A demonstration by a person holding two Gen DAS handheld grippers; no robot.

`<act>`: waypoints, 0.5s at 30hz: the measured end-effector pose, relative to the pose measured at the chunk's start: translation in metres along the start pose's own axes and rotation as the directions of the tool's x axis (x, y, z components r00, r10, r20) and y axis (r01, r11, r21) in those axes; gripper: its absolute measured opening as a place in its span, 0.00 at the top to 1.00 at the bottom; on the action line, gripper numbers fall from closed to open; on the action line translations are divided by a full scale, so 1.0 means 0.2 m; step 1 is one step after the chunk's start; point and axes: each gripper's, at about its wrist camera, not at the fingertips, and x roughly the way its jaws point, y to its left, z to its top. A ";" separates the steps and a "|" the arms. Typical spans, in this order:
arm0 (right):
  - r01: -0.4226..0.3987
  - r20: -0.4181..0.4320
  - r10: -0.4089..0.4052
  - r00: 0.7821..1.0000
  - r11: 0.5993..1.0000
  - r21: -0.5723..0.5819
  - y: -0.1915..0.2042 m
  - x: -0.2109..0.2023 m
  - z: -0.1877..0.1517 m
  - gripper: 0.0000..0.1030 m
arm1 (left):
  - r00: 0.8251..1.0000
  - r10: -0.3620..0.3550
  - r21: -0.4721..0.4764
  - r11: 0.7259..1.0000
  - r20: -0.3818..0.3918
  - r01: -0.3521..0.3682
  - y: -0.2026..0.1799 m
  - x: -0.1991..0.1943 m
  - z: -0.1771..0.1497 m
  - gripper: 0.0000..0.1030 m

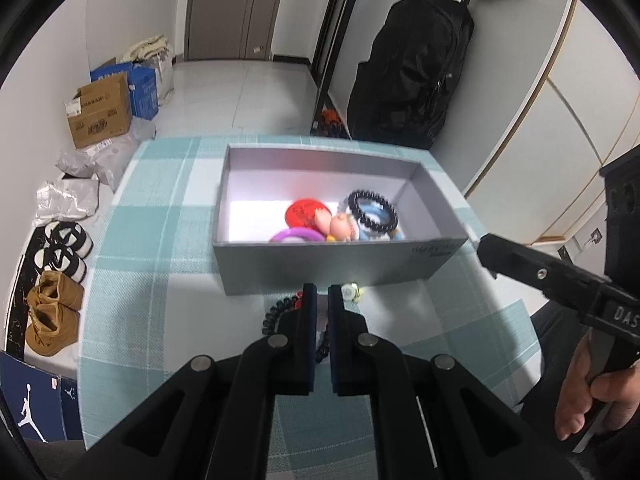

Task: Organize jewelry
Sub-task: 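Carry the badge and red item into the silver box and open both tools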

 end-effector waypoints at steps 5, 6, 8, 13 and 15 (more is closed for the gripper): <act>-0.020 0.003 0.020 1.000 1.000 0.009 0.00 0.02 0.02 0.60 | 0.999 0.006 0.005 1.000 0.043 -0.007 -0.02 -0.02 0.03 0.99; -0.027 0.005 0.027 1.000 1.000 0.009 0.00 0.02 0.03 0.60 | 0.998 0.004 0.005 1.000 0.059 -0.004 -0.02 -0.04 0.04 0.99; -0.038 0.012 0.038 0.999 0.999 0.009 0.00 0.02 0.05 0.60 | 0.996 -0.004 0.001 1.000 0.086 0.004 -0.02 -0.07 0.06 0.99; -0.068 0.025 0.067 0.997 0.998 0.016 0.00 0.04 0.10 0.60 | 0.991 -0.024 -0.003 1.000 0.131 0.024 0.00 -0.10 0.12 0.99; -0.075 0.025 0.074 0.997 0.997 0.017 0.00 0.06 0.12 0.60 | 0.990 -0.030 -0.006 1.000 0.135 0.031 0.00 -0.09 0.14 0.99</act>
